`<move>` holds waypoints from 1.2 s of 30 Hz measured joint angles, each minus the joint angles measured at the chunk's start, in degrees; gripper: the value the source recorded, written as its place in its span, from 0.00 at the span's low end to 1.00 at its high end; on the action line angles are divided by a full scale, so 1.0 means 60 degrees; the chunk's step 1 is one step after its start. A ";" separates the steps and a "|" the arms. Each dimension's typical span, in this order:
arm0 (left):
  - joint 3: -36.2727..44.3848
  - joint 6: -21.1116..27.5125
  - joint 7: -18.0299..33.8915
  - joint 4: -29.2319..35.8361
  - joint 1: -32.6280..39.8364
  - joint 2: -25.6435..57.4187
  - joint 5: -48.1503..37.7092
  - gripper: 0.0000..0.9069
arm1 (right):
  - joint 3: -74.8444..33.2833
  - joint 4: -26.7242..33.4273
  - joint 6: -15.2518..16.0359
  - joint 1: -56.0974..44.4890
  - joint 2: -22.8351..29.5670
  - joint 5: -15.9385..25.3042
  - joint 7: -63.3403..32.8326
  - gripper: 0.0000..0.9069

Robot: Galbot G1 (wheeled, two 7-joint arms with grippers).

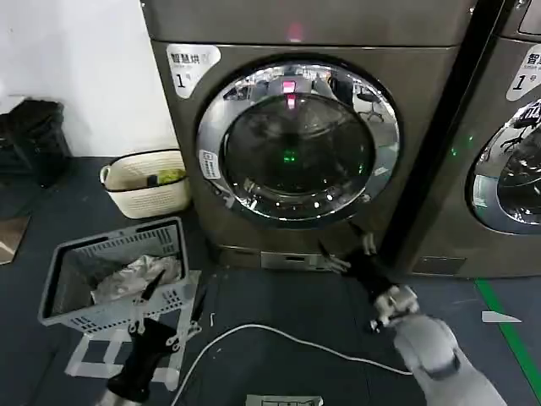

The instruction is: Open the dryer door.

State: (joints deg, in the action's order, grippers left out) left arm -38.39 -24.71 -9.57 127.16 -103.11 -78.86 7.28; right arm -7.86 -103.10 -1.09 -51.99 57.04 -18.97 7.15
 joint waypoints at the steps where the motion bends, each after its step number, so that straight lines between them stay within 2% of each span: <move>1: -0.0007 -0.0007 0.0004 0.0001 -0.0015 -0.0022 0.0014 1.00 | 0.0164 0.0077 0.0002 0.0220 0.0001 -0.0014 0.0000 1.00; 6: -0.0040 -0.0014 0.0018 0.0001 -0.0018 -0.0122 0.0041 1.00 | 0.1158 0.0772 0.0051 0.1498 0.0223 -0.0233 -0.0025 1.00; 17: -0.0188 -0.0006 0.0028 0.0009 -0.0057 -0.0195 0.0038 1.00 | 0.2825 0.2287 0.0041 0.3660 0.0992 -0.0268 -0.0028 1.00; 36: -0.0264 -0.0005 0.0030 0.0032 -0.0103 -0.0329 0.0068 1.00 | 0.3885 0.4261 -0.0067 0.5176 0.2237 -0.0231 0.0060 1.00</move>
State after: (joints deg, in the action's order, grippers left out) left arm -39.97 -24.74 -9.39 127.35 -103.73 -80.83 7.69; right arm 15.44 -77.54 -1.49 -20.93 70.46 -20.36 7.51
